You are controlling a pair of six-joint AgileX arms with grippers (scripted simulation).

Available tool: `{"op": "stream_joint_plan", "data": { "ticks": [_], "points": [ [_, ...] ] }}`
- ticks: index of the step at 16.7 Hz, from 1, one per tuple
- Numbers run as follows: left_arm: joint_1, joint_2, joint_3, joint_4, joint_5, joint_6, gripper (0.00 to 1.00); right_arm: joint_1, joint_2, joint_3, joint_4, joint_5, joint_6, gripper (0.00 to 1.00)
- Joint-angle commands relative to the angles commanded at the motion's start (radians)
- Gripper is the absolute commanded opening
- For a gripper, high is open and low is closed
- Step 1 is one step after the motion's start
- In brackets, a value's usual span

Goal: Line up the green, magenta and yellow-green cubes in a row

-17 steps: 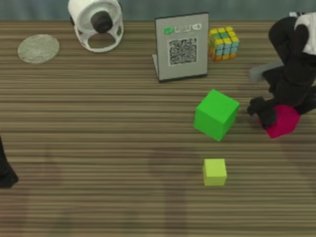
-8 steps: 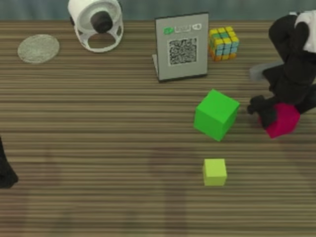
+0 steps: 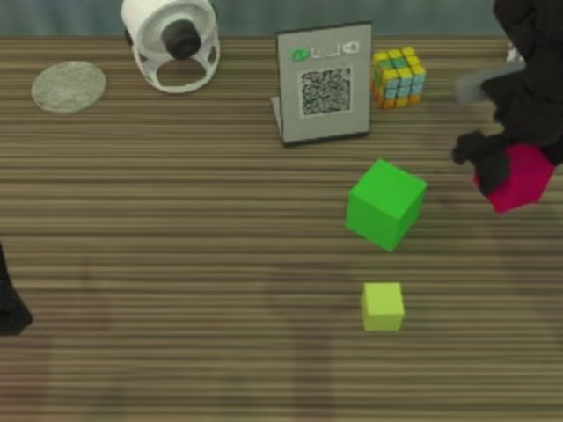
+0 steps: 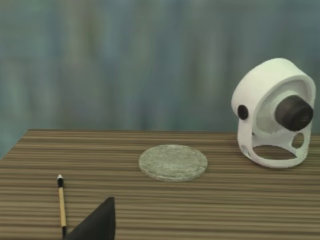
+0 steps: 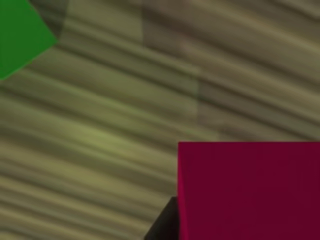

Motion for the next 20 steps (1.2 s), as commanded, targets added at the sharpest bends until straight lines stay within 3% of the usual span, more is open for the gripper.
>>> {"op": "stream_joint_plan", "data": {
  "ticks": [5,8,16,20],
  "points": [
    [0.0,0.0,0.0,0.0,0.0,0.0,1.0,0.006,0.004,0.0,0.0,0.0,0.014,0.0],
    [0.0,0.0,0.0,0.0,0.0,0.0,1.0,0.077,0.004,0.006,-0.009,0.002,0.11,0.0],
    [0.0,0.0,0.0,0.0,0.0,0.0,1.0,0.418,-0.035,-0.029,-0.043,0.008,0.707,0.0],
    [0.0,0.0,0.0,0.0,0.0,0.0,1.0,0.555,-0.075,-0.05,-0.042,0.013,0.909,0.0]
  ]
}}
